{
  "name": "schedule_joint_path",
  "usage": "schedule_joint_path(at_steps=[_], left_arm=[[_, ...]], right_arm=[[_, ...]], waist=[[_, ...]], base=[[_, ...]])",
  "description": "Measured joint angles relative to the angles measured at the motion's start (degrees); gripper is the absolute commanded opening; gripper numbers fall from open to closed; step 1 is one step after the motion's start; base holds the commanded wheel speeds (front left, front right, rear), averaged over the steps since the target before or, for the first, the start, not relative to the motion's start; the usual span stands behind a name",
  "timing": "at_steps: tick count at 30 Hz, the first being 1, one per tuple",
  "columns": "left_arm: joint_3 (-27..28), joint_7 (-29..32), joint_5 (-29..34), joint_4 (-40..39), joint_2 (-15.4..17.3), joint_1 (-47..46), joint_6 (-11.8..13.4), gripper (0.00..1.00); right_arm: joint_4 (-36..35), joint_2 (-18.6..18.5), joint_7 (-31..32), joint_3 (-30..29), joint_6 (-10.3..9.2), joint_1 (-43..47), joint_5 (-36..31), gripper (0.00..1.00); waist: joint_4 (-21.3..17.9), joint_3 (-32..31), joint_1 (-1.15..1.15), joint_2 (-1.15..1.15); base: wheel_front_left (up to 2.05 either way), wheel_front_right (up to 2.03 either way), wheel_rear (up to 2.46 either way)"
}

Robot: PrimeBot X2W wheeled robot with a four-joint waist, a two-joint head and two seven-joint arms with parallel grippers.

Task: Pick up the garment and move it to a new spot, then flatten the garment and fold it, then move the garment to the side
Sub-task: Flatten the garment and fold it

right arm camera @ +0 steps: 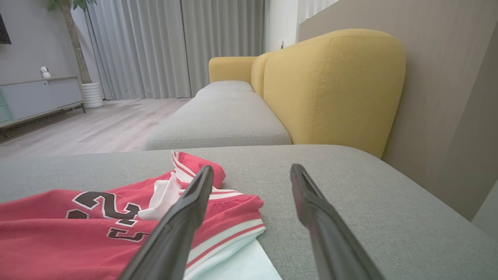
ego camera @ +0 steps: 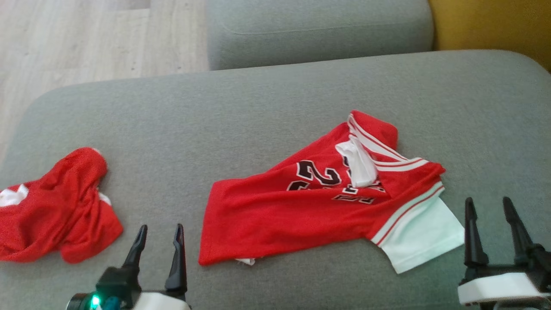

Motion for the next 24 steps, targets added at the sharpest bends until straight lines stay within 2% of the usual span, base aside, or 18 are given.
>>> schedule_joint_path(at_steps=[5,11,13,17,24], left_arm=[[5.0,0.0,9.1,2.4,-3.5,2.1,-5.7,1.00],[10.4,0.0,14.0,3.7,-7.3,2.8,-11.1,1.00],[11.1,0.0,14.5,3.8,-7.7,2.9,-11.8,1.00],[14.6,0.0,15.5,5.2,-10.2,4.9,-15.1,1.00],[18.6,0.0,17.5,6.5,-12.6,6.2,-18.4,1.00]], right_arm=[[1.7,0.4,0.0,-1.6,0.00,0.0,-1.6,1.00],[2.6,1.0,0.0,-1.9,0.00,0.9,-2.5,1.00],[2.7,1.1,0.0,-1.9,0.00,1.1,-2.6,1.00],[3.4,1.1,0.0,-0.8,0.00,1.1,-2.8,1.00],[5.4,1.1,0.0,1.6,0.00,1.0,-3.2,1.00]], waist=[[1.7,-0.5,0.00,0.00],[2.5,-1.1,0.00,0.00],[2.5,-1.2,0.00,0.00],[2.3,-1.2,0.00,0.00],[2.7,-1.4,0.00,0.00]], base=[[0.00,0.00,0.00],[0.00,0.00,0.00],[0.00,0.00,0.00],[0.00,0.00,0.00],[0.00,0.00,0.00]])
